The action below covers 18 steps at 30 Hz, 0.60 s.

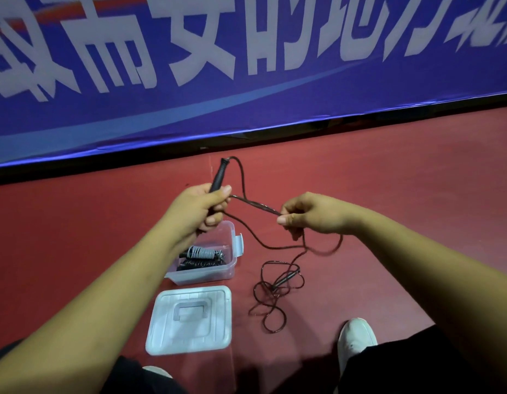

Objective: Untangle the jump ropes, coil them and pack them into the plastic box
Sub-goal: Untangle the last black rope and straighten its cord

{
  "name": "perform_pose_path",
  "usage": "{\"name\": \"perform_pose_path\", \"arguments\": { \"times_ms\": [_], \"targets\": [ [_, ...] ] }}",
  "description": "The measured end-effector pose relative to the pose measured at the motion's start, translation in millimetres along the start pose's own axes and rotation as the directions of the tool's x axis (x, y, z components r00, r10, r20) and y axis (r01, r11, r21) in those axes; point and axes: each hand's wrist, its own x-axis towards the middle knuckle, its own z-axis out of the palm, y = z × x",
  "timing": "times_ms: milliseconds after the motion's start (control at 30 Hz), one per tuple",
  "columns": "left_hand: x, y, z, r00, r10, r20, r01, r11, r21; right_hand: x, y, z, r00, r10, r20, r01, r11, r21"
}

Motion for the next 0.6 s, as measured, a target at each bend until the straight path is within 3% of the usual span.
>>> {"name": "perform_pose_path", "arguments": {
  "times_ms": [100,200,233,300,400,467,600],
  "targets": [
    [4,9,-18,0.997,-0.004,-0.071,-0.013,0.971,-0.237,1,21,-9,0.994,0.089,0.058,-0.083,0.991,-0.102],
    [8,13,-41,0.988,0.003,-0.153,-0.050,0.951,-0.304,-2,44,-16,0.981,0.189,0.039,-0.179,0.966,-0.188],
    [9,13,-46,0.981,0.008,-0.195,-0.056,0.969,-0.241,-2,48,-18,0.981,0.193,0.000,-0.191,0.968,-0.162],
    [12,6,-54,0.948,0.039,-0.315,-0.025,0.999,0.048,-2,46,-20,0.983,0.162,-0.087,-0.174,0.975,-0.140],
    [17,-3,-57,0.909,0.066,-0.411,0.107,0.916,0.385,0,23,-16,0.986,0.067,-0.155,-0.086,0.990,-0.116],
    [14,-4,-49,0.928,0.073,-0.365,0.101,0.895,0.435,0,6,-11,0.988,0.021,-0.154,-0.036,0.995,-0.096],
    [-3,-1,-17,0.995,0.066,-0.074,-0.034,0.925,0.378,2,-21,5,0.988,-0.067,-0.137,0.052,0.993,-0.105]
  ]
}}
